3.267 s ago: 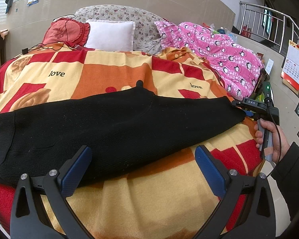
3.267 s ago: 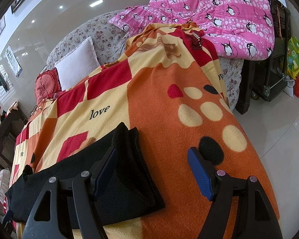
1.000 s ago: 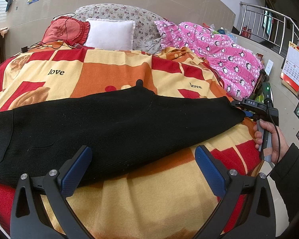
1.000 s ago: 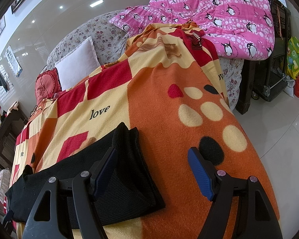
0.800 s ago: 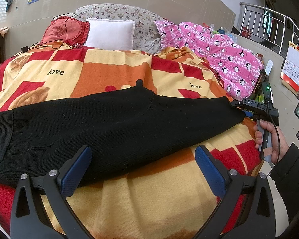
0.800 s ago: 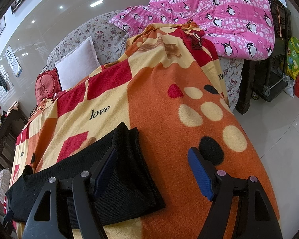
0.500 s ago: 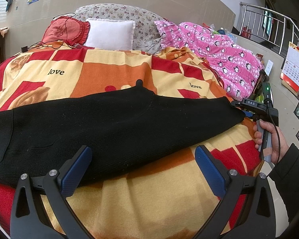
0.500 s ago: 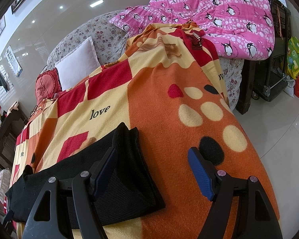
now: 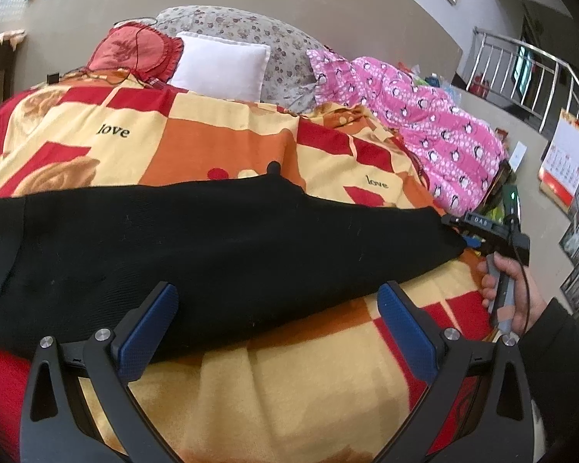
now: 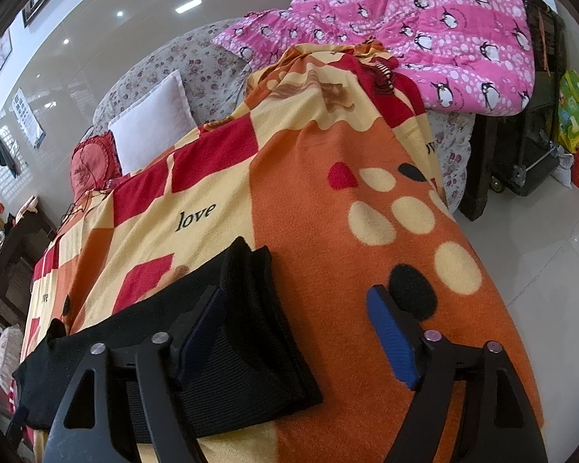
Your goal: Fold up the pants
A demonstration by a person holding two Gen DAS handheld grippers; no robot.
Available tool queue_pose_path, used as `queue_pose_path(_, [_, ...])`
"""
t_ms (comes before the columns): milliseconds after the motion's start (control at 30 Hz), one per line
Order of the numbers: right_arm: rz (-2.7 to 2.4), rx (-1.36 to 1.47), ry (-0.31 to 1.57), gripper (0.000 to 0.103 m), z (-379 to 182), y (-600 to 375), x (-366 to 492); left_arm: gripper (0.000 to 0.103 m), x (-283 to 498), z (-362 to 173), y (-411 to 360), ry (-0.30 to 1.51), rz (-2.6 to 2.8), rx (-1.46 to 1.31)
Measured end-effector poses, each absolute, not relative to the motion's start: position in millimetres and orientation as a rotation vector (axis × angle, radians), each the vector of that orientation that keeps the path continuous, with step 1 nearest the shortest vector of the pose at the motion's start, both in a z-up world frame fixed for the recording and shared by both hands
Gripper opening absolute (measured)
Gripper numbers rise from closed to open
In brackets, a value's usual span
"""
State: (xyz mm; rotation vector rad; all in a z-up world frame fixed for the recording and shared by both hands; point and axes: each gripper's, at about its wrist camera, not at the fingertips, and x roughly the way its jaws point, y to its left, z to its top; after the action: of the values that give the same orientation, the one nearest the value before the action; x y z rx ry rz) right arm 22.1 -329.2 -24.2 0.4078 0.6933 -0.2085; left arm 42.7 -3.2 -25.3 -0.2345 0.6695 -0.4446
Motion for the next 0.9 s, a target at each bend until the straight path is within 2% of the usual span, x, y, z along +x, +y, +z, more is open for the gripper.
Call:
queue_pose_path(133, [-0.306, 0.29, 0.591, 0.08, 9.2, -314.6, -3.6, 0.103, 43.7, -26.4, 3.0, 0.668, -0.447, -0.277])
queue_pose_path(167, [-0.322, 0.26, 0.556, 0.084, 20.3, -309.8, -13.2, 0.103, 44.9, -27.1, 4.3, 0.674, -0.448, -0.288])
queue_pose_path(233, [-0.346, 0.188, 0.504, 0.101, 41.1, -299.0, -31.3, 0.103, 45.8, -28.1, 4.4, 0.684, -0.45, -0.295])
queue_pose_path(267, [-0.356, 0.152, 0.49, 0.103, 47.6, -293.5, -38.3, 0.103, 46.0, -28.1, 4.5, 0.685, -0.45, -0.295])
queue_pose_path(467, [-0.431, 0.003, 0.557, 0.103, 45.4, -275.8, -58.2, 0.103, 46.1, -27.4, 5.6, 0.685, -0.456, -0.303])
queue_pose_path(700, [-0.381, 0.143, 0.603, 0.103, 24.3, -282.7, -75.8, 0.103, 46.2, -27.4, 6.8, 0.687, -0.459, -0.309])
queue_pose_path(767, [-0.38, 0.164, 0.674, 0.103, 13.6, -283.3, -72.6, 0.103, 46.2, -27.7, 7.5, 0.687, -0.46, -0.309])
queue_pose_path(900, [-0.349, 0.156, 0.698, 0.101, 5.3, -274.8, -73.6, 0.103, 45.9, -27.8, 6.9, 0.689, -0.46, -0.31])
